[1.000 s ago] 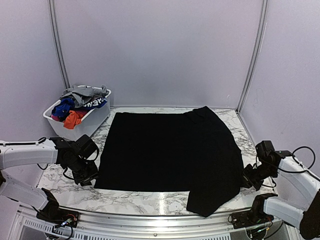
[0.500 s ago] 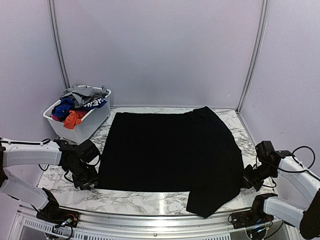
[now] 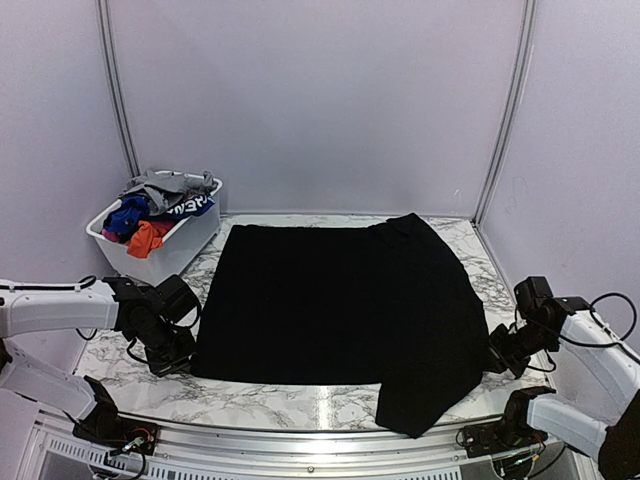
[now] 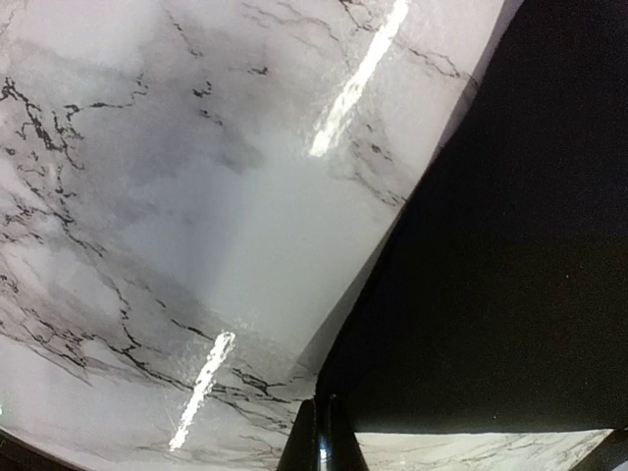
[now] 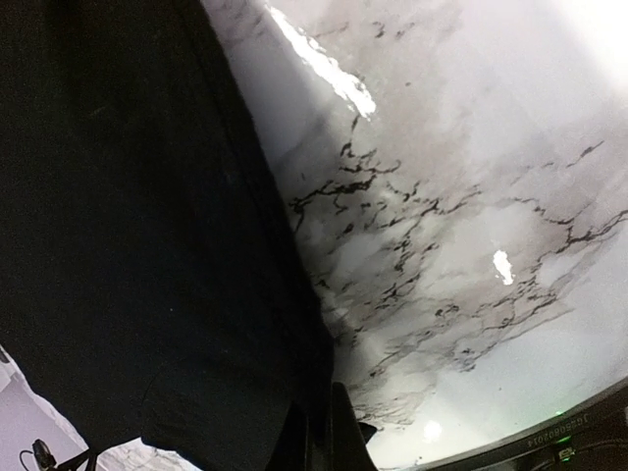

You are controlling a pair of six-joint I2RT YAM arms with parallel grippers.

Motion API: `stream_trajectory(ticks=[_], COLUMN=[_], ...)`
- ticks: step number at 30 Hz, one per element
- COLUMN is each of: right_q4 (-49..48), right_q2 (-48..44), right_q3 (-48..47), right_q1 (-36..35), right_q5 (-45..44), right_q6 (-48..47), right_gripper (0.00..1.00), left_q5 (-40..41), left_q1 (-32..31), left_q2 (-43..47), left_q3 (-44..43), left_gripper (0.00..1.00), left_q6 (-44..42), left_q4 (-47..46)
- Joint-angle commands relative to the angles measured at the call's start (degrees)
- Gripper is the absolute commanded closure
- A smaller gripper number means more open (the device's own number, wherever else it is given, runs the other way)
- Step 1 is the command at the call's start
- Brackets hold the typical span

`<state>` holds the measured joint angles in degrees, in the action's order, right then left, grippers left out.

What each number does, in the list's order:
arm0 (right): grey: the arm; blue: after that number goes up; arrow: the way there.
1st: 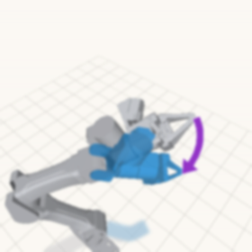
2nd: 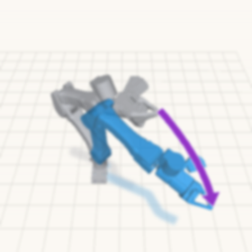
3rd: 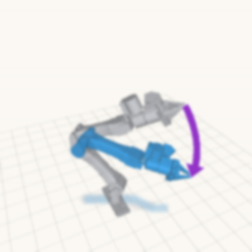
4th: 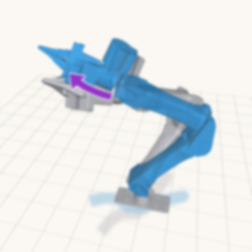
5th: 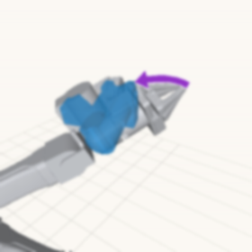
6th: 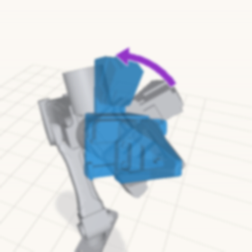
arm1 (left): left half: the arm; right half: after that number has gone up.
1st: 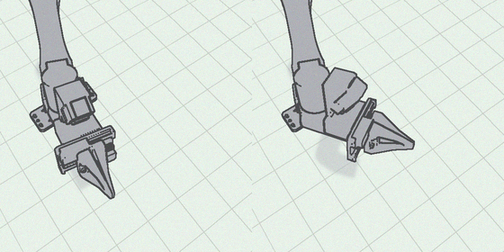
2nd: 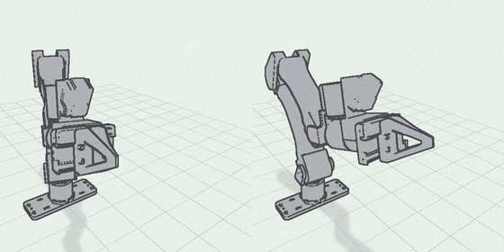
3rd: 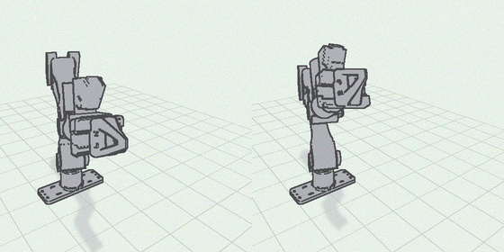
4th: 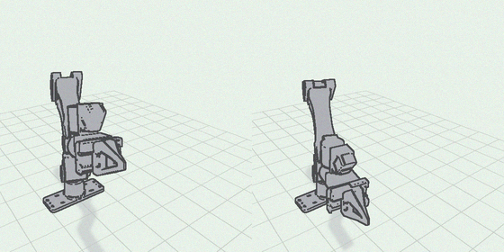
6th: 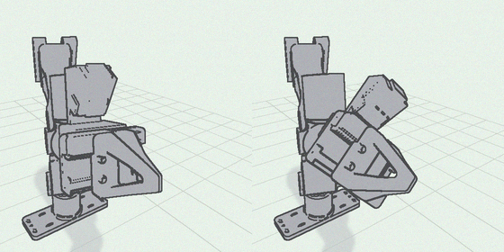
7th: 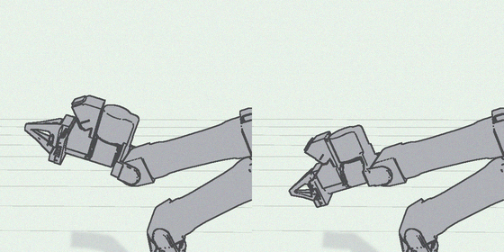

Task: Fold and stack the mixed laundry pile
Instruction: Pick up the flattened T-shirt from the center of the board, then fold the flattened T-shirt at the center of the board.

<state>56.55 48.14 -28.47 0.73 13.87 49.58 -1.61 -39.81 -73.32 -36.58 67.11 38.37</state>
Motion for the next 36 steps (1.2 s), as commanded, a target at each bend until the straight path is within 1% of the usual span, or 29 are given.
stream_trajectory(ticks=[1,6,13,20,23,26,30,36], right_q4=[3.06,3.07,-1.03,-7.81,-11.09,-13.69,-16.92,-18.89], right_q2=[-1.11,-0.38,4.52,13.64,18.53,23.15,29.08,36.09], right_q3=[-4.27,-6.63,-10.24,-14.46,-16.42,-18.46,-22.26,-27.44], right_q1=[-0.56,-0.56,-0.56,-0.39,-0.06,0.06,0.07,0.23], right_q5=[-0.72,0.32,1.11,0.69,0.90,1.57,2.06,2.57], right_q6=[1.14,2.53,3.91,3.66,3.21,3.07,3.15,2.37], right_gripper=[1.00,1.00,1.00,1.00,1.00,1.00,1.00,1.00], left_q5=[-1.54,-0.42,0.55,1.34,3.66,4.35,6.05,6.67], left_q1=[-0.18,0.30,4.94,9.72,11.43,12.78,14.00,15.46], left_q2=[2.84,1.74,-1.43,-6.58,-9.40,-12.36,-15.95,-19.95], left_q3=[-1.92,-7.42,-14.16,-20.99,-23.86,-26.29,-28.26,-29.42], left_gripper=[1.00,1.00,1.00,1.00,1.00,1.00,1.00,1.00], left_q6=[1.02,0.12,-3.51,-8.51,-10.96,-12.60,-14.25,-15.54], left_q4=[4.90,7.42,7.78,7.74,7.70,7.64,6.65,4.67])
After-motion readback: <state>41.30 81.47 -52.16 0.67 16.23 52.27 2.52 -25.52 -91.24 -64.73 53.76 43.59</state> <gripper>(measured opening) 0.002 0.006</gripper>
